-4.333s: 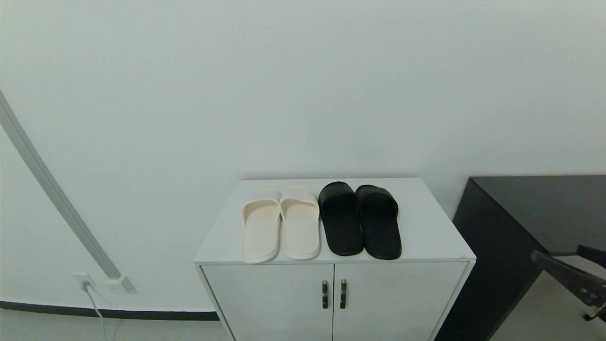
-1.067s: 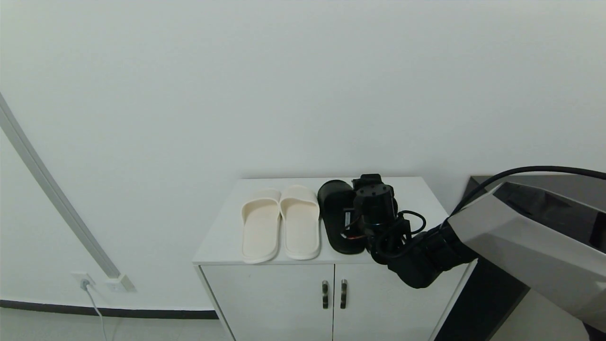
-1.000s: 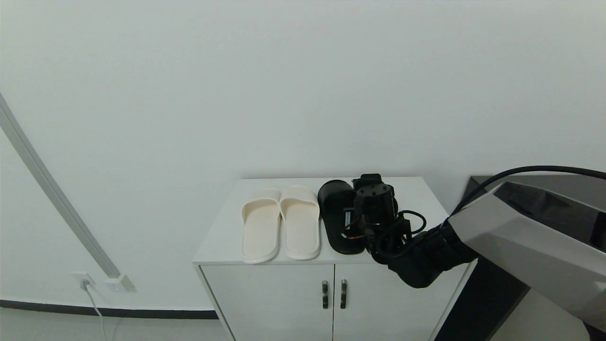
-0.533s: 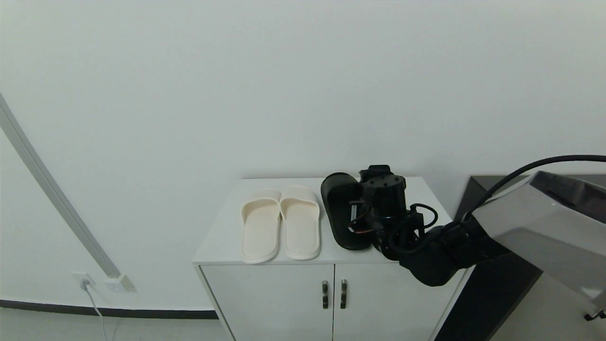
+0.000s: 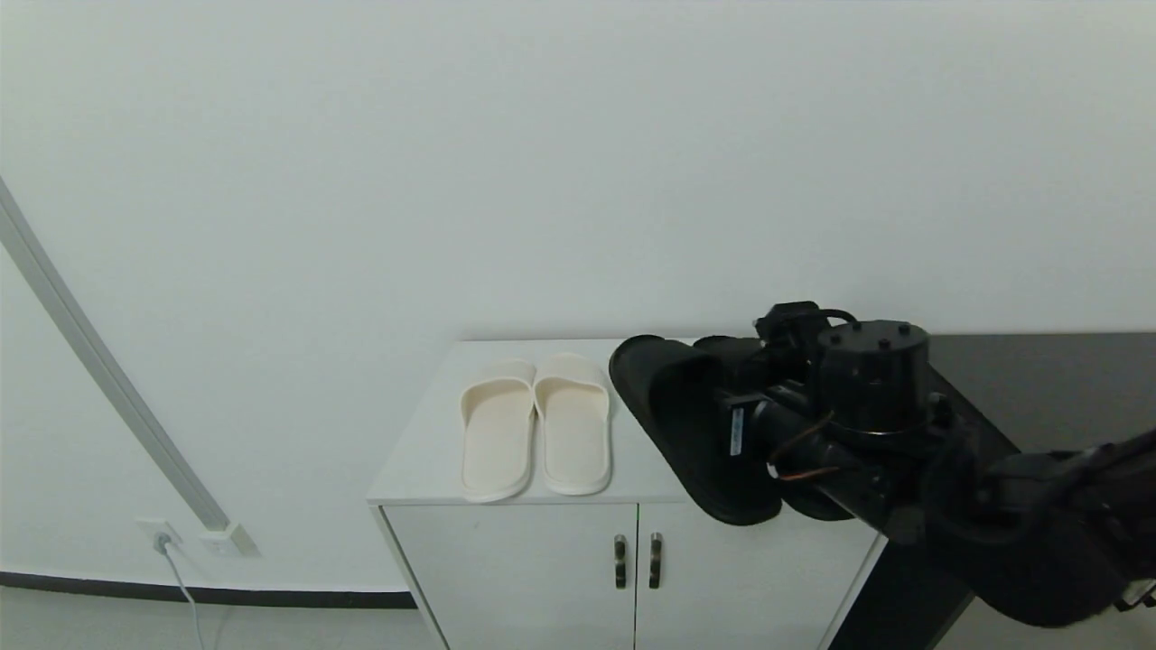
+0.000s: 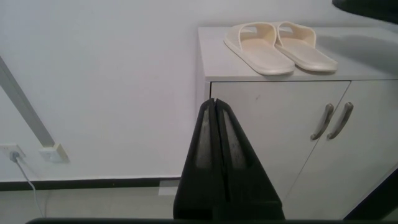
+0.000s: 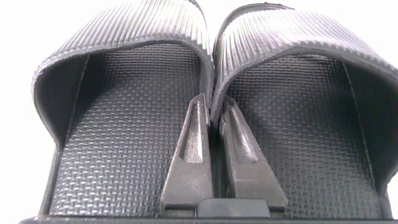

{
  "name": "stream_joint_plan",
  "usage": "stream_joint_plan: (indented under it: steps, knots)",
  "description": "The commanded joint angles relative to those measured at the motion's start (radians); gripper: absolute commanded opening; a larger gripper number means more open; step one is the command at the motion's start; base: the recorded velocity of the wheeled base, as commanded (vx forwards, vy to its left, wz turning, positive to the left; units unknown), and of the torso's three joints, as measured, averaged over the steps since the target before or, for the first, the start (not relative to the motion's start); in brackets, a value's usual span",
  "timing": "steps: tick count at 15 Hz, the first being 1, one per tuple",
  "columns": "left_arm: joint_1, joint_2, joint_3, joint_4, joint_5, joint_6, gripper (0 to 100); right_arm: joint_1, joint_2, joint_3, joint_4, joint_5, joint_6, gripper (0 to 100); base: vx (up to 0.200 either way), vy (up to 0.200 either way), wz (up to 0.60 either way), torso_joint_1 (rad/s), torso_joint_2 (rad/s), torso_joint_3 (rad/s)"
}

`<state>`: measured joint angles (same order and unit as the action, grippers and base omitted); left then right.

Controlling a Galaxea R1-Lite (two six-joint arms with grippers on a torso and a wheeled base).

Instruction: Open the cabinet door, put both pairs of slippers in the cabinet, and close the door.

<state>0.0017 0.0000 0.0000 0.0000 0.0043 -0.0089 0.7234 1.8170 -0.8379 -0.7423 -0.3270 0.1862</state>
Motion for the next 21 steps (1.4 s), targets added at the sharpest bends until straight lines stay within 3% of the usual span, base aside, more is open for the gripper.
stream_joint_plan:
  steps: [1, 13, 21]
  knots:
    - [0.000, 0.002, 0.000, 0.000, 0.000, 0.000, 0, 0.053, -0.176, 0.129, 0.006, 0.059, -0.011, 0, 0.000, 0.000, 0.00, 0.000, 0.00, 0.000]
    - [0.000, 0.002, -0.002, 0.000, 0.000, -0.002, 0, 0.085, -0.199, 0.207, 0.006, 0.098, -0.017, 0, 0.000, 0.000, 0.00, 0.000, 0.00, 0.000]
    - [0.000, 0.002, 0.000, 0.000, 0.000, -0.002, 0, 0.080, -0.200, 0.238, 0.001, 0.095, -0.019, 0, -0.200, 0.000, 0.00, 0.000, 0.00, 0.001]
